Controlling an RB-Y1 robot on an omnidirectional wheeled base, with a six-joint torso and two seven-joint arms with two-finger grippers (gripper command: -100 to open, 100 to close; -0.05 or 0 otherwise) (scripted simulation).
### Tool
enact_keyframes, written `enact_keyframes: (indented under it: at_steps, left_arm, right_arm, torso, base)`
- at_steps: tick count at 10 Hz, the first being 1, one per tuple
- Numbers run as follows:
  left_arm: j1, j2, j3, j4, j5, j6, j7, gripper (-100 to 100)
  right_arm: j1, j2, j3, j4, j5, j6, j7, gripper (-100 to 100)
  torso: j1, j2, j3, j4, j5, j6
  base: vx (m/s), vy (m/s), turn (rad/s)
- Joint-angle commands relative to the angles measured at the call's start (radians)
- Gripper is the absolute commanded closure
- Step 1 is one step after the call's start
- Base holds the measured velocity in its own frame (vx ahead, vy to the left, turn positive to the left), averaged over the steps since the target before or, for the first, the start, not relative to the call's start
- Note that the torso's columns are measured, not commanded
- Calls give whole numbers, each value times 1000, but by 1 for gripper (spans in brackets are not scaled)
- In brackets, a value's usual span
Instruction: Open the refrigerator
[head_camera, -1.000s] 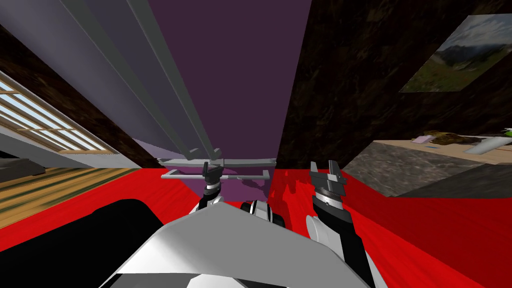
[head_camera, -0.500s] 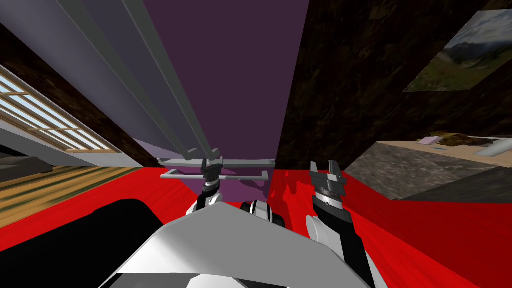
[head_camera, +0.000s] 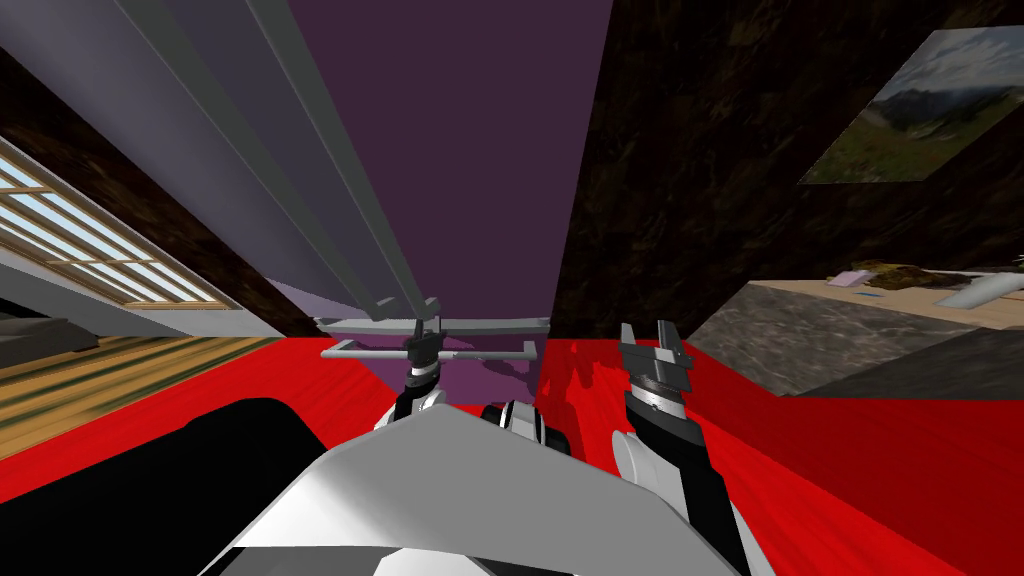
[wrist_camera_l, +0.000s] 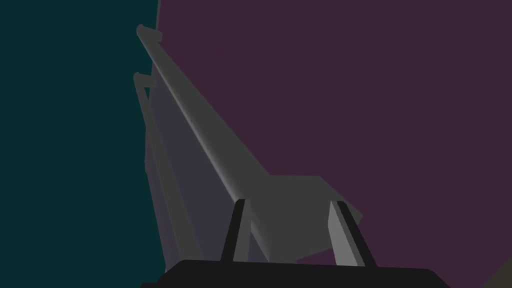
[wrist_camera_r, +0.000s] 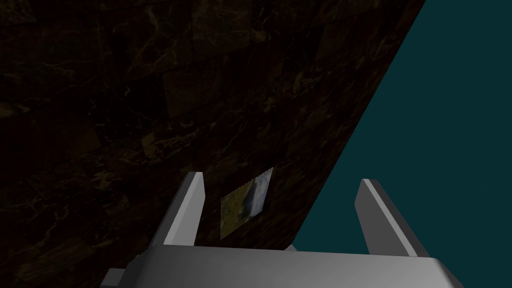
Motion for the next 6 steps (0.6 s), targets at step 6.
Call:
enact_keyframes:
  at_steps: [6]
  left_arm:
    - [15,-50,66,-39,26,41,-86,100]
  right_arm:
    - [0,1,0,0,0,0,0,0]
  torso:
    - [-5,4,2,2,-3,0]
  base:
    - [-45,-184,156]
